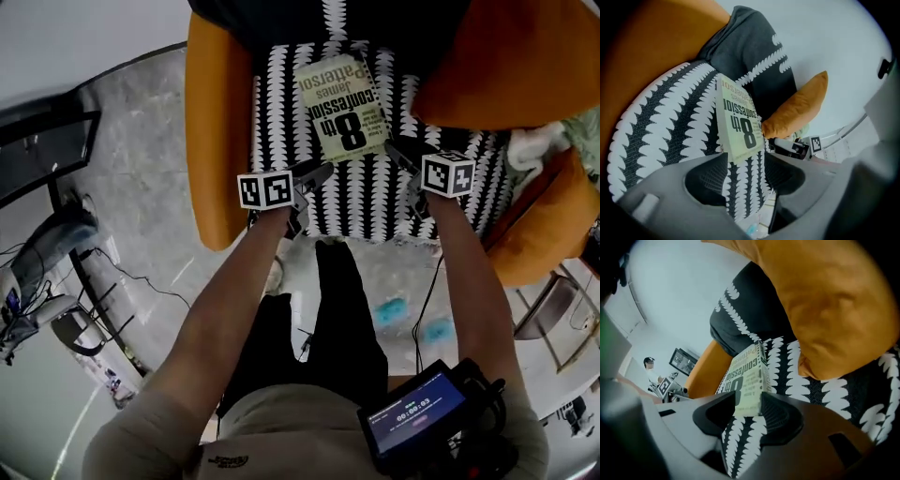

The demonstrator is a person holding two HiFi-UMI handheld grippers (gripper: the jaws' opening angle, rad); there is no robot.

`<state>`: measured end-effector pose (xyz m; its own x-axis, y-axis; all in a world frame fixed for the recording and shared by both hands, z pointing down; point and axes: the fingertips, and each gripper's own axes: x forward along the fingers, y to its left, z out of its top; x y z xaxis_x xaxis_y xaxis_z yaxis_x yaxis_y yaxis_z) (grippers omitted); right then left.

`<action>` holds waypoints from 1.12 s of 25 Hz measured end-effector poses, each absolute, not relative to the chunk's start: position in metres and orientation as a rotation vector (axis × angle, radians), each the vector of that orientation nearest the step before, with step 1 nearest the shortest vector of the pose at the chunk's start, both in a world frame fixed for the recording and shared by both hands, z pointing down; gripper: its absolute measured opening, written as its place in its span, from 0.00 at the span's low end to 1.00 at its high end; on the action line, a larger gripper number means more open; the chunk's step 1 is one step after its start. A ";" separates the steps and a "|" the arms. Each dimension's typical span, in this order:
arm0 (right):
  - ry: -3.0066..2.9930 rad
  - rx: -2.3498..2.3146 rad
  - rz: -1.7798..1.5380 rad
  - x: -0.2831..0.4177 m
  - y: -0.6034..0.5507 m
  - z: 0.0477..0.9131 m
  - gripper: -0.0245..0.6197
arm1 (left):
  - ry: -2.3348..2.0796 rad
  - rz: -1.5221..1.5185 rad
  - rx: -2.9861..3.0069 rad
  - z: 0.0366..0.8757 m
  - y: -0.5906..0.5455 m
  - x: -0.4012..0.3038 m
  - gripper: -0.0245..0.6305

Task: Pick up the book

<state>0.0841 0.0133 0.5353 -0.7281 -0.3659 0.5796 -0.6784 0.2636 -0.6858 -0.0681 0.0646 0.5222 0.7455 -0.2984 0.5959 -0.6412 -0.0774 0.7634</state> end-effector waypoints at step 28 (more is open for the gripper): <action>-2.223 1.119 2.031 0.074 0.016 0.556 0.38 | -0.716 0.134 1.565 0.528 0.048 -0.069 0.30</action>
<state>0.0740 0.0159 0.5563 -0.7552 -0.5261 0.3910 -0.4367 -0.0410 -0.8987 -0.0690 0.0476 0.5279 0.7946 -0.3576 0.4906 -0.5105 0.0439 0.8588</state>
